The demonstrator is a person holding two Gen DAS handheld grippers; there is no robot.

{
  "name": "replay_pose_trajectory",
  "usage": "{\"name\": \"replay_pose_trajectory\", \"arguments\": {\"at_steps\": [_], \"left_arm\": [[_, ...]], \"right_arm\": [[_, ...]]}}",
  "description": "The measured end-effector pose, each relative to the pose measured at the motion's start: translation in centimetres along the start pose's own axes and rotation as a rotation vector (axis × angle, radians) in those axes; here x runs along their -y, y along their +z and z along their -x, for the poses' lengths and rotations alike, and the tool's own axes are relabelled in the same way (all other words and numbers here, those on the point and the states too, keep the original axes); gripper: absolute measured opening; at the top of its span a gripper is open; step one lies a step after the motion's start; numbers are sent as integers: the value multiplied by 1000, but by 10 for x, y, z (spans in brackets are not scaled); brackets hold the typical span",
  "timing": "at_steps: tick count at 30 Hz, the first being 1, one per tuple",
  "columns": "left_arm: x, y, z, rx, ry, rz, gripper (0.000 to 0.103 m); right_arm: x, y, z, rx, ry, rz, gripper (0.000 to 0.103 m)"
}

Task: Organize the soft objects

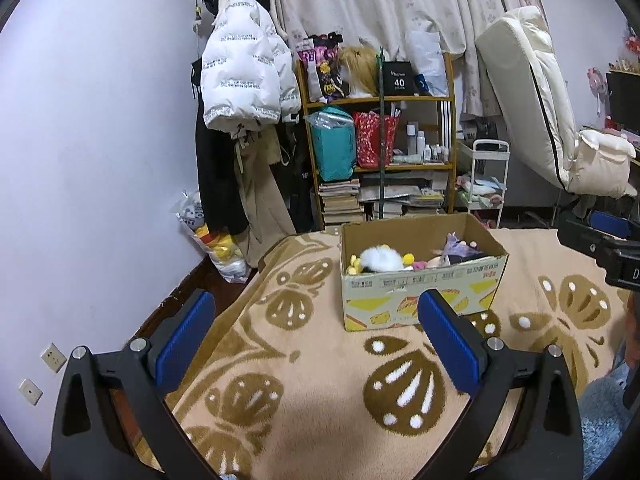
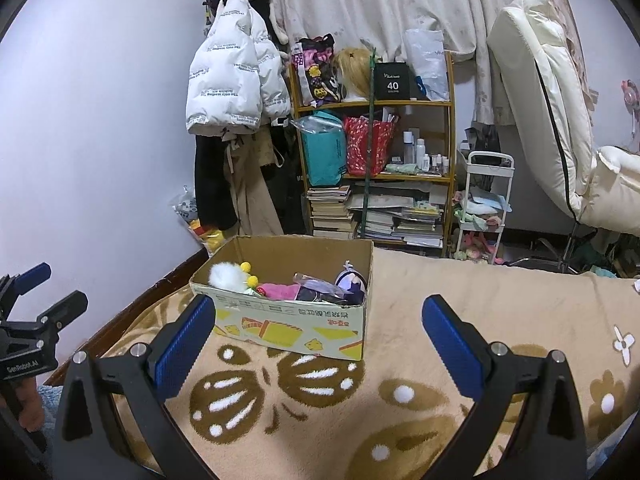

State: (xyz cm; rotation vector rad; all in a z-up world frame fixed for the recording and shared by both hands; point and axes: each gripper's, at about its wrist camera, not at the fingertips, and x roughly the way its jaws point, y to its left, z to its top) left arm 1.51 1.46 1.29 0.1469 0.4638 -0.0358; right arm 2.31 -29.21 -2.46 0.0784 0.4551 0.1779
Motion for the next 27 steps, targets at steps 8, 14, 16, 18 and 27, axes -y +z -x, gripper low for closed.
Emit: {"name": "replay_pose_trajectory", "arguments": {"at_steps": [8,14,16,18,27], "left_arm": [[0,-5,-8,-24,13,4,100],[1,-6,-10,-31,19,3,100],[1,-6,-11,-32,19,3,100],[1,-6,-10,-31,20,2,100],[2,-6,-11,-30,19,1,100]], "right_arm": [[6,-4,-13,-15,-3,-8,103],[8,-5,-13,-13,-6,-9,103],[8,-5,-13,-13,-4,-12,103],[10,-5,-13,-12,-6,-10,103],[11,-5,-12,-11,-7,-9,103]]}}
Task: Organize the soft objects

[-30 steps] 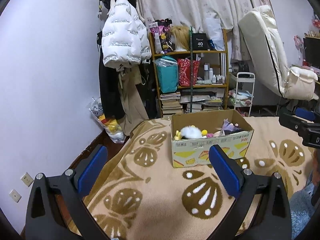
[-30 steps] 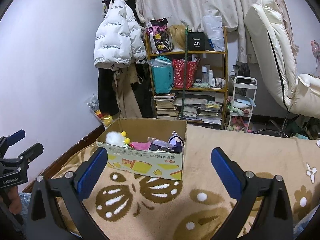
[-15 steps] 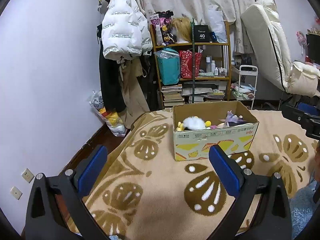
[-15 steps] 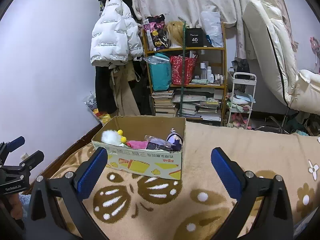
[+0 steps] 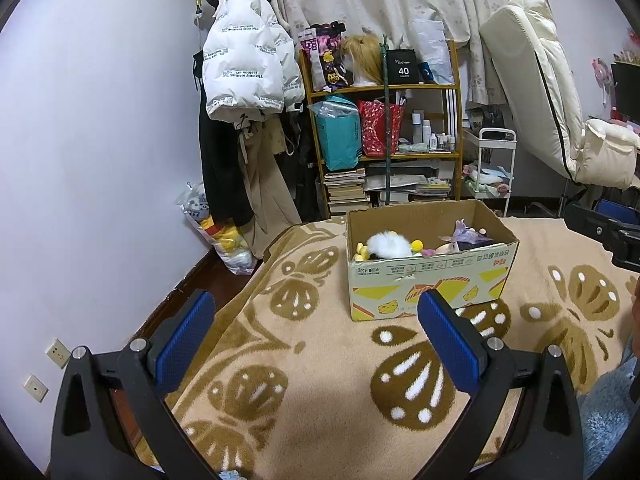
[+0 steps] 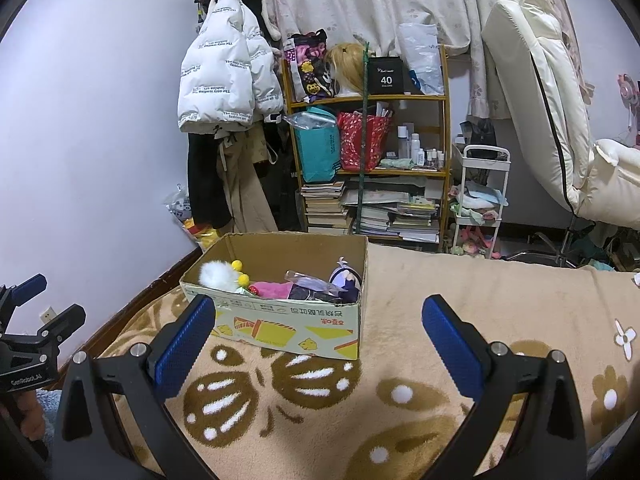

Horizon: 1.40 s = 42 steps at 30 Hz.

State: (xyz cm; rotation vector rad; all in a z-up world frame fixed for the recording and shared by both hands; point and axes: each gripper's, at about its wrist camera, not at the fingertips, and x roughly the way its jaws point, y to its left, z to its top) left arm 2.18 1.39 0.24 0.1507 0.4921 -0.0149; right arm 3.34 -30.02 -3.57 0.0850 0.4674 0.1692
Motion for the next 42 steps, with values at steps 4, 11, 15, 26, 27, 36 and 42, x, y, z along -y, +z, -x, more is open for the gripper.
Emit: {"name": "replay_pose_trajectory", "arguments": {"at_steps": [4,11,15,26,27,36,42], "left_arm": [[0,0,0,0,1,-1,100],[1,-1,0,0,-2,0,100],[-1,0,0,1,-3,-6,100],[-2,1,0,1,-4,-11,100],[0,1,1,1,-3,-11,100],[-1,-1,2,9,-3,-15,100],[-6,-2,1,8,-2,-12,100]], "right_arm": [[-1,1,0,0,2,1,103],[0,1,0,0,1,0,103],[2,1,0,1,-2,-2,103],[3,1,0,2,-3,-2,103],[3,2,0,3,-5,-1,103],[13,1,1,8,-12,-10,103],[11,1,1,7,-13,-6,103]]}}
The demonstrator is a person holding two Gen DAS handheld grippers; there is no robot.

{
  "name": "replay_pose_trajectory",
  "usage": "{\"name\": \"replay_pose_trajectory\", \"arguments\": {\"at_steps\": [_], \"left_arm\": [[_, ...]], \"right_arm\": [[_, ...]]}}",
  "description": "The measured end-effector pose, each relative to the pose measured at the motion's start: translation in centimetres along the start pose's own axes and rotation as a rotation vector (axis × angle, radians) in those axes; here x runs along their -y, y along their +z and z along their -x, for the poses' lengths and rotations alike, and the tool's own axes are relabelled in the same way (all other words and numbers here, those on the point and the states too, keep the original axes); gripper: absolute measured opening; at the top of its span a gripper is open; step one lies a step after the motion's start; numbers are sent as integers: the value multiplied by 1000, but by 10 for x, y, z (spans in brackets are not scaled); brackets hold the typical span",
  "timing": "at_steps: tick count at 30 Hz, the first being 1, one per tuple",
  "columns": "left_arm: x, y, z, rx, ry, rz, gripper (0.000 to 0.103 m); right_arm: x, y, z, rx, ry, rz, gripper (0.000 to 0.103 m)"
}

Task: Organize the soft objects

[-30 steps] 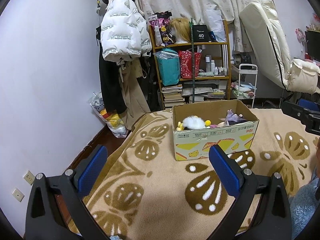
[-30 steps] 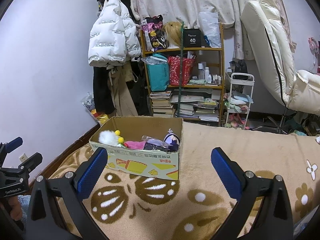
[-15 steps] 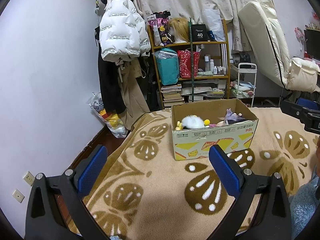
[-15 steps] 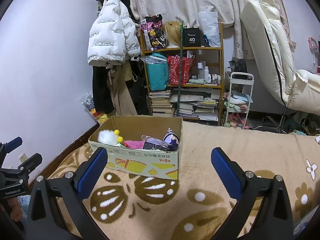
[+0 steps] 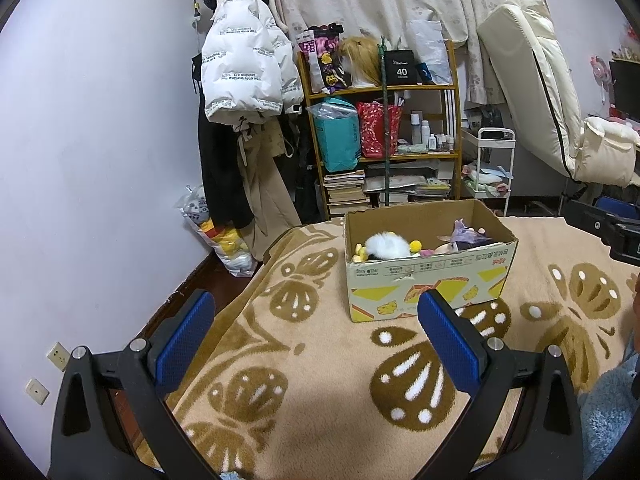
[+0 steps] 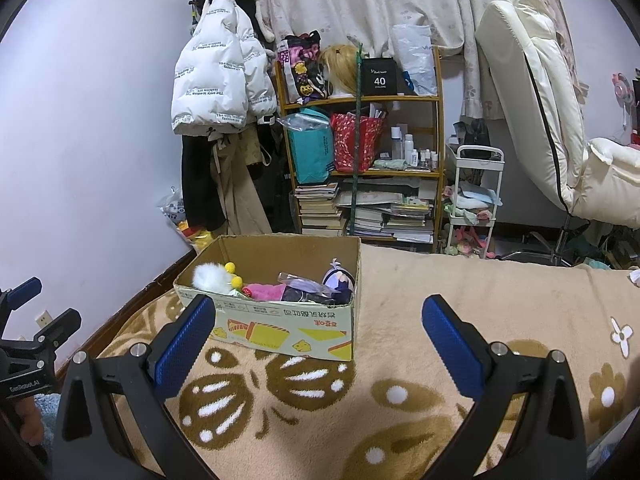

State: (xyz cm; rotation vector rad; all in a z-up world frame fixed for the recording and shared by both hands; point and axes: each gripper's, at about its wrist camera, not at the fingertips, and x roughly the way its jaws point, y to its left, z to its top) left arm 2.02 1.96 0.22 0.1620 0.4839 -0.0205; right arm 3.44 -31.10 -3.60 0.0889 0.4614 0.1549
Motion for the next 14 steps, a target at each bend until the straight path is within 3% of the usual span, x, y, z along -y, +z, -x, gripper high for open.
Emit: {"name": "replay_pose_trajectory", "arguments": {"at_steps": [14], "left_arm": [[5,-1,1,0,9,-22,100]], "right_arm": [[5,0,-1,-3,-2,-1,103]]}}
